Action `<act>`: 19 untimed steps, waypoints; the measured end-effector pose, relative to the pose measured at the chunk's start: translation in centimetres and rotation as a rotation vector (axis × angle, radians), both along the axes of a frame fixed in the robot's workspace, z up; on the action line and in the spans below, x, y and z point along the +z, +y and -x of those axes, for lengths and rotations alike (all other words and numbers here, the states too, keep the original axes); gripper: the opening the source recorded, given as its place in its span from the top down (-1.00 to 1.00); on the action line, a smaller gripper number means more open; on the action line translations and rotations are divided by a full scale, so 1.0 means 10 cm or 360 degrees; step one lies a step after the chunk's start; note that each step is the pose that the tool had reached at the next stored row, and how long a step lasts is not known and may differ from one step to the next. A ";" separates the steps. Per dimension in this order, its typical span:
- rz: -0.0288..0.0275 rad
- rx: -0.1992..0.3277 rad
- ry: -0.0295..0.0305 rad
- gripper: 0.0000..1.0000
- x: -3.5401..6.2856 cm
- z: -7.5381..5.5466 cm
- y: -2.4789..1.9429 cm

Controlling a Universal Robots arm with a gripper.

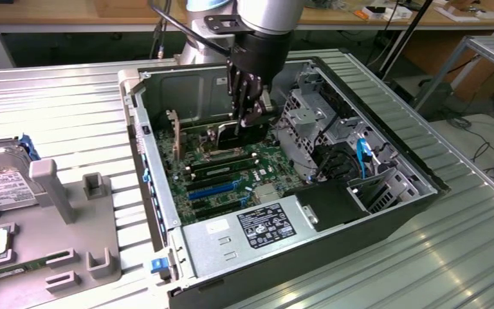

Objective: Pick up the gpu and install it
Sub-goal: 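Insert the gpu into the slot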

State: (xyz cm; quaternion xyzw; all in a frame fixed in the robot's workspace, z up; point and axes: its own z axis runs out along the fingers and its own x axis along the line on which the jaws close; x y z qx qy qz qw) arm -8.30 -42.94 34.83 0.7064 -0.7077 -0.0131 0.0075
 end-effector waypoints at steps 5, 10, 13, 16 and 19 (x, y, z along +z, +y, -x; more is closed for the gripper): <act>0.00002 0.0000 0.00000 0.46 -0.066 0.00 -0.013; 0.00005 0.0000 -0.00005 0.46 -0.145 0.00 -0.086; 0.00002 0.0000 -0.00007 0.46 -0.189 0.00 -0.194; 0.00001 0.0000 -0.00055 0.46 -0.261 0.03 -0.227; 0.00003 0.0000 -0.00116 0.46 -0.333 0.09 -0.250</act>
